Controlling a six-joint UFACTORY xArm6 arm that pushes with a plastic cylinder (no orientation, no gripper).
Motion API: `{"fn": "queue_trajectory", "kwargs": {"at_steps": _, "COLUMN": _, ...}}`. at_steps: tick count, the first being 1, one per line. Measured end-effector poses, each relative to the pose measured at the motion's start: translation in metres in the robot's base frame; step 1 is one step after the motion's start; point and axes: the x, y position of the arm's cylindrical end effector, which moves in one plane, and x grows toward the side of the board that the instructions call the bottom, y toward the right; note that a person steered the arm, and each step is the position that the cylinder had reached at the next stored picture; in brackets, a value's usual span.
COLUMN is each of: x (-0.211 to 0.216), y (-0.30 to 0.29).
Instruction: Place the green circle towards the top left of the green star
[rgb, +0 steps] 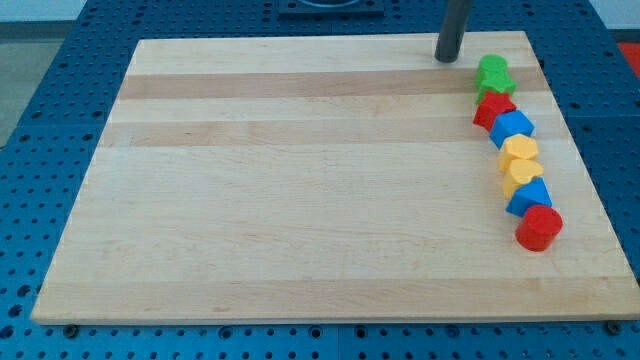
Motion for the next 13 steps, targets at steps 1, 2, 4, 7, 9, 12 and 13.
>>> {"fn": "queue_trajectory", "kwargs": {"at_steps": 1, "x": -0.019, "y": 0.07}}
{"fn": "queue_trajectory", "kwargs": {"at_steps": 2, "x": -0.006, "y": 0.135}}
{"fn": "queue_trajectory", "kwargs": {"at_steps": 4, "x": 0.023, "y": 0.124}}
{"fn": "queue_trajectory", "kwargs": {"at_steps": 7, "x": 0.033, "y": 0.087}}
{"fn": "queue_trajectory", "kwargs": {"at_steps": 9, "x": 0.031, "y": 0.078}}
{"fn": "queue_trajectory", "kwargs": {"at_steps": 12, "x": 0.031, "y": 0.062}}
{"fn": "queue_trajectory", "kwargs": {"at_steps": 13, "x": 0.031, "y": 0.062}}
